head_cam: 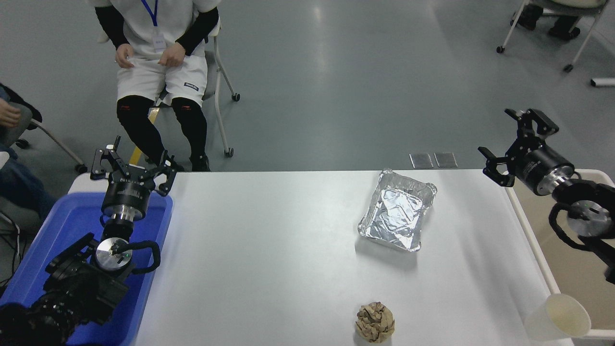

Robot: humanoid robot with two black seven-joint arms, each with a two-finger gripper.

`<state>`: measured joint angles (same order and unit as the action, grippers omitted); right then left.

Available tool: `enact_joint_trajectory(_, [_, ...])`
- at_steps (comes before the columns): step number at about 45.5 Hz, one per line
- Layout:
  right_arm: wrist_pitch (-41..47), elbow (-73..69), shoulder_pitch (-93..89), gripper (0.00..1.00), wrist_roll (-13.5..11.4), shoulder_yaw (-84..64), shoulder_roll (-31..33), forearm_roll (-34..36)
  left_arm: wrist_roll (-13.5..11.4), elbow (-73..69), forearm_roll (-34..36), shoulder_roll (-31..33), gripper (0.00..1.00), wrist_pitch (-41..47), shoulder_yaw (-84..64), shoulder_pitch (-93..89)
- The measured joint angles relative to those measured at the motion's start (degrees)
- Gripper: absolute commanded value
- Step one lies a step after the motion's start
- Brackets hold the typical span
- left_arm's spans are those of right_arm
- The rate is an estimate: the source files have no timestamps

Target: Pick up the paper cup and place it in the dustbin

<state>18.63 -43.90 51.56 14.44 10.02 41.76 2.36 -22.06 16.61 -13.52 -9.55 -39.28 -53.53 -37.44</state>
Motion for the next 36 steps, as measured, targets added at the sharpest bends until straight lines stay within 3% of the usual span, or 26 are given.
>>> enact_joint_trajectory(17, [1.2, -2.8, 18.7, 1.00, 0.0, -30.1, 4.4, -2.8, 0.0, 0.0, 0.0, 0.0, 0.99, 0.0, 0.0, 0.0])
enact_joint_trajectory(36, [18.2, -4.7, 45.7, 1.00, 0.0, -65.3, -0.4, -6.6, 0.0, 0.0, 0.0, 0.0, 0.99, 0.0, 0.0, 0.0])
